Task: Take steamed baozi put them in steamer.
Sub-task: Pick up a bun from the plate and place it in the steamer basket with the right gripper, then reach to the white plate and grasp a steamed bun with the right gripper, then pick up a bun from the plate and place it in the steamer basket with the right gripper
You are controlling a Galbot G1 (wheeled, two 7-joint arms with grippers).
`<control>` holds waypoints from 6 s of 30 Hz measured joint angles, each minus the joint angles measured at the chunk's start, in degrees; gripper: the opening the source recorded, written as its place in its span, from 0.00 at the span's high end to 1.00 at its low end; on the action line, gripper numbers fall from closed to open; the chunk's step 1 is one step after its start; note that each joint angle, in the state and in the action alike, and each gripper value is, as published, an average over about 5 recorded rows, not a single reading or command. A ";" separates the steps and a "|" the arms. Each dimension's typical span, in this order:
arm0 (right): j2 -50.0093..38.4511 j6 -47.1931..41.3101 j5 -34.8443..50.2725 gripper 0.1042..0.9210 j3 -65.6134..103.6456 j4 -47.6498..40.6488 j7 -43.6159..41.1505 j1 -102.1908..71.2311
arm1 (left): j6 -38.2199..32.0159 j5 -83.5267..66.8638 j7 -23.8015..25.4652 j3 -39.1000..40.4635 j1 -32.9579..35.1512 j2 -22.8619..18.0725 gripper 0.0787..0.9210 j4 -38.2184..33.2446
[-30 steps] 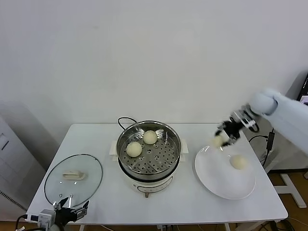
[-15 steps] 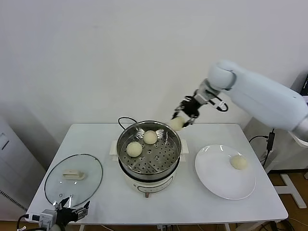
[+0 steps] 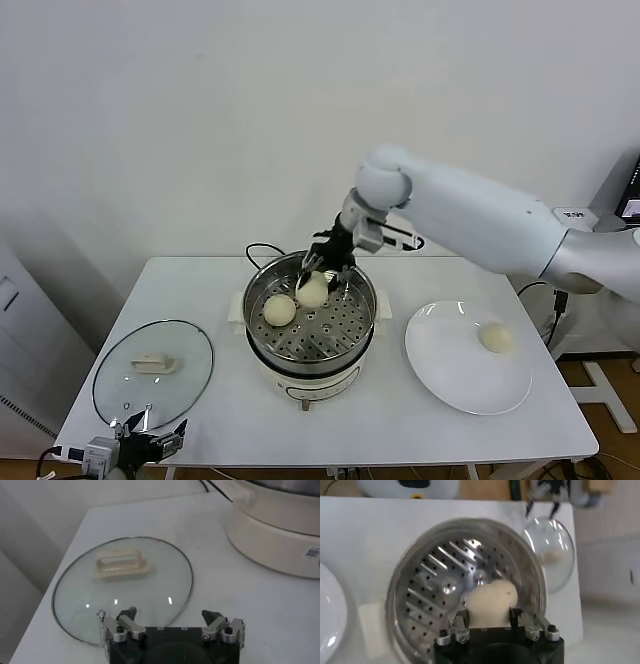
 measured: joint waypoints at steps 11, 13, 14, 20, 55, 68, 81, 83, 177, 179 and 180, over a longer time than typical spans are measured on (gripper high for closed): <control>0.85 2.44 -4.81 0.51 -0.66 4.05 0.24 -3.83 | -0.40 0.00 0.07 0.28 0.03 0.19 0.12 0.32; 0.69 2.44 -5.47 0.51 -0.78 4.66 0.24 -4.47 | -0.49 0.00 0.08 0.28 0.06 0.27 0.12 0.41; 0.60 2.44 -5.77 0.51 -0.83 4.93 0.22 -4.77 | -0.52 0.00 0.08 0.28 0.07 0.30 0.12 0.44; 0.32 2.44 -7.16 0.51 -0.90 5.96 0.02 -6.07 | -0.56 0.00 0.10 0.50 0.03 0.27 0.12 0.47; -8.71 -8.16 4.02 0.12 0.76 -12.79 -9.87 3.97 | -0.71 0.02 0.12 -0.55 0.86 0.49 0.12 -0.44; -16.05 -23.45 5.82 0.12 -0.82 -22.84 -13.92 1.64 | -0.60 -0.09 0.12 -0.84 0.82 0.64 0.12 -0.46; -18.66 -24.97 -3.41 0.12 8.83 -29.21 -12.70 -10.42 | -0.09 -0.10 0.06 -0.52 0.45 0.56 0.12 -0.59; -18.55 -24.60 -5.45 0.12 10.85 -30.13 -12.11 -12.33 | -0.07 -0.10 0.06 -0.49 0.45 0.56 0.12 -0.60; -12.45 -67.85 47.32 0.55 -27.44 1.96 12.89 19.91 | -0.59 1.54 -0.20 -0.22 2.08 -0.82 0.12 -1.71; -11.46 -69.00 48.52 0.55 -27.86 2.52 14.18 19.69 | -0.63 1.54 -0.20 -0.25 2.08 -0.83 0.12 -1.71; -11.03 -69.51 49.02 0.55 -28.02 2.76 14.78 19.52 | -0.65 1.54 -0.20 -0.27 2.10 -0.84 0.12 -1.71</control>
